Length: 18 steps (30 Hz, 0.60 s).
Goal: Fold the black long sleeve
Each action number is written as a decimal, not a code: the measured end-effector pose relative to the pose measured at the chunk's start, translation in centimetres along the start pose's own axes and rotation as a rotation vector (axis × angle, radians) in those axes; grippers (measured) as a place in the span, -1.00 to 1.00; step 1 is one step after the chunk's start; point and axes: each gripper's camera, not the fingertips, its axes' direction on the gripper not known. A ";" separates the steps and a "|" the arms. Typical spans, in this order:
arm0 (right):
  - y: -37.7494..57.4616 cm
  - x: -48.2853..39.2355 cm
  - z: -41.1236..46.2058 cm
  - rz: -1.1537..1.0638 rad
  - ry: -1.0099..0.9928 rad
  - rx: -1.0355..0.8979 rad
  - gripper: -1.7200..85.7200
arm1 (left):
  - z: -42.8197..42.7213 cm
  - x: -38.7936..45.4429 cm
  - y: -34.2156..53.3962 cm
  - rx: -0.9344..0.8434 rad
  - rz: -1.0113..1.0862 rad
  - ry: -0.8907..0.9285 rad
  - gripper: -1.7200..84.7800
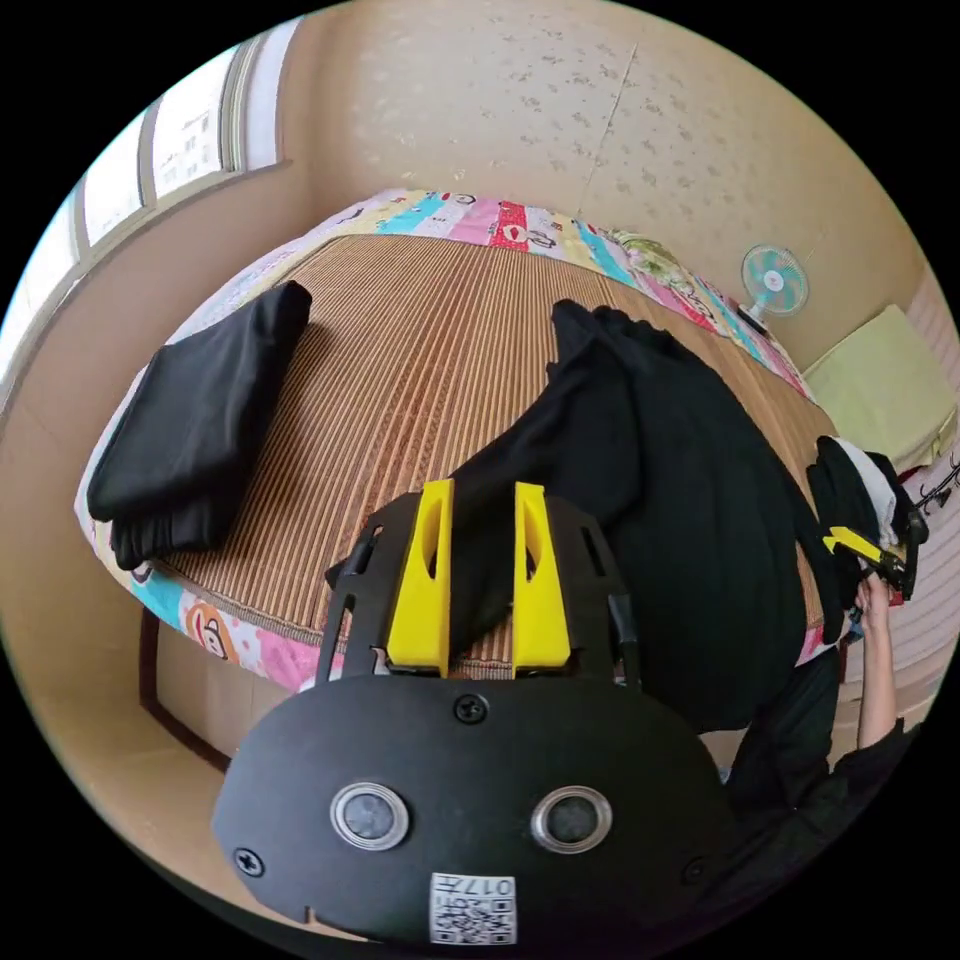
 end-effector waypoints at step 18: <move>-0.5 6.9 -12.2 0.154 0.177 0.284 -0.72 | -10.0 -14.3 2.9 0.236 -0.485 0.094 -0.79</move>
